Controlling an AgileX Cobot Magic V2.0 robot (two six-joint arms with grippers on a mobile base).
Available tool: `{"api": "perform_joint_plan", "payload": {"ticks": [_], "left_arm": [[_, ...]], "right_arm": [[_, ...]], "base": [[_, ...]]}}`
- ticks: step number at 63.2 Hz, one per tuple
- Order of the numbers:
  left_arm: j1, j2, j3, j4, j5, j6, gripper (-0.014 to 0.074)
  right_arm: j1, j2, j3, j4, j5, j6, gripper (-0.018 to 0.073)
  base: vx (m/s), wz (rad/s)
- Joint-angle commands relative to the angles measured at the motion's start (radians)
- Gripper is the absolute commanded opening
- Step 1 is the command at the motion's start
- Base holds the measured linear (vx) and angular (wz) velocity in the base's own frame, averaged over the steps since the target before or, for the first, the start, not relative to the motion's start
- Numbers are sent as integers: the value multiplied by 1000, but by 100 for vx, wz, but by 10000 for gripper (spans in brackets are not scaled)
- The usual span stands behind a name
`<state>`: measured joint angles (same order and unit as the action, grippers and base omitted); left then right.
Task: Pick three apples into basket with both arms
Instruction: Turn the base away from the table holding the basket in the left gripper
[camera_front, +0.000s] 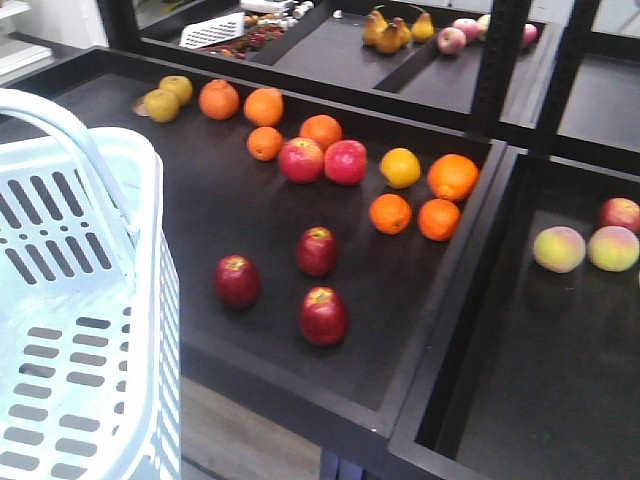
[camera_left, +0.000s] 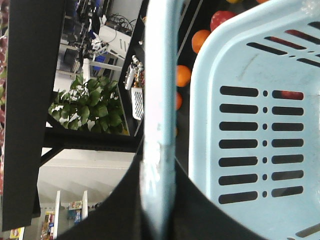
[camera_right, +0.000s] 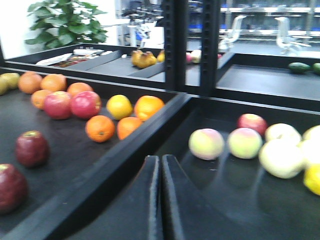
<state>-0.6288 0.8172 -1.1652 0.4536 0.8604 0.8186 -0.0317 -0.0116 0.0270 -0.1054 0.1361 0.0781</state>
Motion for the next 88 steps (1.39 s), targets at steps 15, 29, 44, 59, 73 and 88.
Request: {"api": "perform_joint_plan", "payload": {"ticks": [15,29,44,59,73,88], "left_arm": [[-6,-5,-35,24,-87,-16,-6],[-6,-5,-35,24,-87,-16,-6],[-6,-5,-35,24,-87,-16,-6],[-6,-5,-35,24,-87,-16,-6],[-6,-5,-35,24,-87,-16,-6],[-6,-5,-35,24,-87,-16,-6]], "right_arm": [[-7,-13,15,-5,-74,0,-9],[-7,-13,15,-5,-74,0,-9],[-7,-13,15,-5,-74,0,-9],[-7,-13,15,-5,-74,0,-9],[-7,-13,15,-5,-74,0,-9],[-7,-13,15,-5,-74,0,-9]], "base": [[-4,33],[-4,32],[-4,33],[-4,36],[-3,46],[-1,57]]}}
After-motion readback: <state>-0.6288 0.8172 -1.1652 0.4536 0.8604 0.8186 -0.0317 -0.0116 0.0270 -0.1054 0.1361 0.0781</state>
